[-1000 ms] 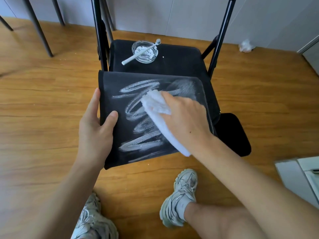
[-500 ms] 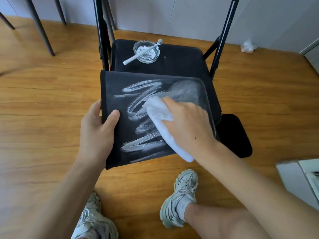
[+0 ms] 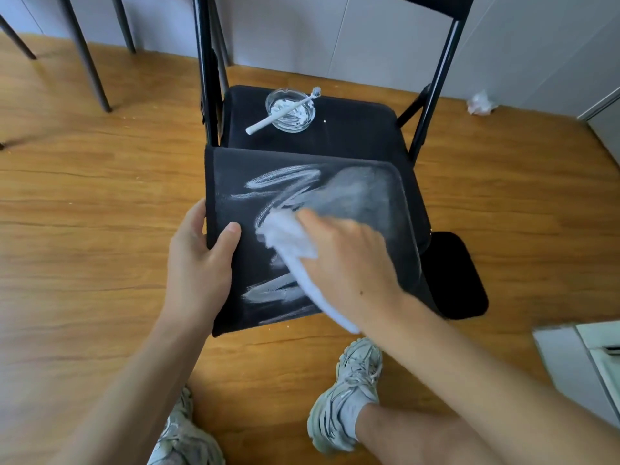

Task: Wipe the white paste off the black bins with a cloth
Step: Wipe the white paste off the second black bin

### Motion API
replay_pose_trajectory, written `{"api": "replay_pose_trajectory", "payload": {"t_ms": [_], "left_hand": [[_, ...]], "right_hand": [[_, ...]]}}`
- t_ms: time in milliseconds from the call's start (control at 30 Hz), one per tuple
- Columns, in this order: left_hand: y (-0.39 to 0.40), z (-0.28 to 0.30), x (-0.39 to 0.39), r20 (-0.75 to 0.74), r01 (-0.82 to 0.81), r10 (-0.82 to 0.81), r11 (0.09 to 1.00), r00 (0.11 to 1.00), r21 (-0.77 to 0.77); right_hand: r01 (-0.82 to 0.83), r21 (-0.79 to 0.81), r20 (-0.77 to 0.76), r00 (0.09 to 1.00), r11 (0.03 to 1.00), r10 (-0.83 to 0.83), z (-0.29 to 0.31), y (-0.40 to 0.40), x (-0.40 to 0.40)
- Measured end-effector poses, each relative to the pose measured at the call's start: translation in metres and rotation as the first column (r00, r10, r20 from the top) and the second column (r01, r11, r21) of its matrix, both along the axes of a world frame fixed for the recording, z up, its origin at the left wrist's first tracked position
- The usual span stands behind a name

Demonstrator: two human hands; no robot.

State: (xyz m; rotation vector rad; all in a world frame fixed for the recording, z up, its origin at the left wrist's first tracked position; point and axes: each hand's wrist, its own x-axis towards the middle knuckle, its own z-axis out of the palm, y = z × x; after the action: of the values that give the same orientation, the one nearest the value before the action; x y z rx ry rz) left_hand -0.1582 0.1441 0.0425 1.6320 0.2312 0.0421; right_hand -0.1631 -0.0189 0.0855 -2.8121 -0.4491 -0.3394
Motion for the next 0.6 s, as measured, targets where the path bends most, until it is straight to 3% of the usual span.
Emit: {"api": "replay_pose_trajectory", "payload": {"t_ms": [100, 200, 300, 367, 467, 600], "left_hand": [[0.001, -0.001, -0.002, -0.008, 0.002, -0.002, 1.0, 1.0, -0.011], [-0.001, 0.001, -0.002, -0.005, -0.012, 0.012, 1.0, 1.0, -0.022], [-0.003, 0.002, 0.001, -0.013, -0.03, 0.03, 0.999, 0.999, -0.034], [-0.003, 0.002, 0.002, -0.021, -0.039, 0.039, 0.999, 0.999, -0.029], [-0.004, 0.0, 0.003, -0.033, -0.038, 0.037, 0.999, 0.999, -0.039], [-0.001, 0.0, 0.004, -0.024, -0.007, 0.006, 1.0, 1.0, -0.009]], "right_hand": [[-0.041, -0.033, 0.021, 0.999, 0.999, 0.042, -0.008, -0.008, 0.006], [0.124, -0.151, 0.027, 0.992, 0.981, -0.121, -0.002, -0.033, 0.05], [0.341, -0.092, 0.051, 0.94, 0.936, -0.337, 0.001, -0.053, 0.086], [0.394, -0.064, 0.055, 0.919, 0.917, -0.391, 0.001, -0.054, 0.092], [0.312, -0.069, 0.063, 0.949, 0.948, -0.308, 0.006, -0.029, 0.069], [-0.043, 0.051, 0.093, 0.995, 0.998, 0.039, -0.003, 0.026, 0.017]]}}
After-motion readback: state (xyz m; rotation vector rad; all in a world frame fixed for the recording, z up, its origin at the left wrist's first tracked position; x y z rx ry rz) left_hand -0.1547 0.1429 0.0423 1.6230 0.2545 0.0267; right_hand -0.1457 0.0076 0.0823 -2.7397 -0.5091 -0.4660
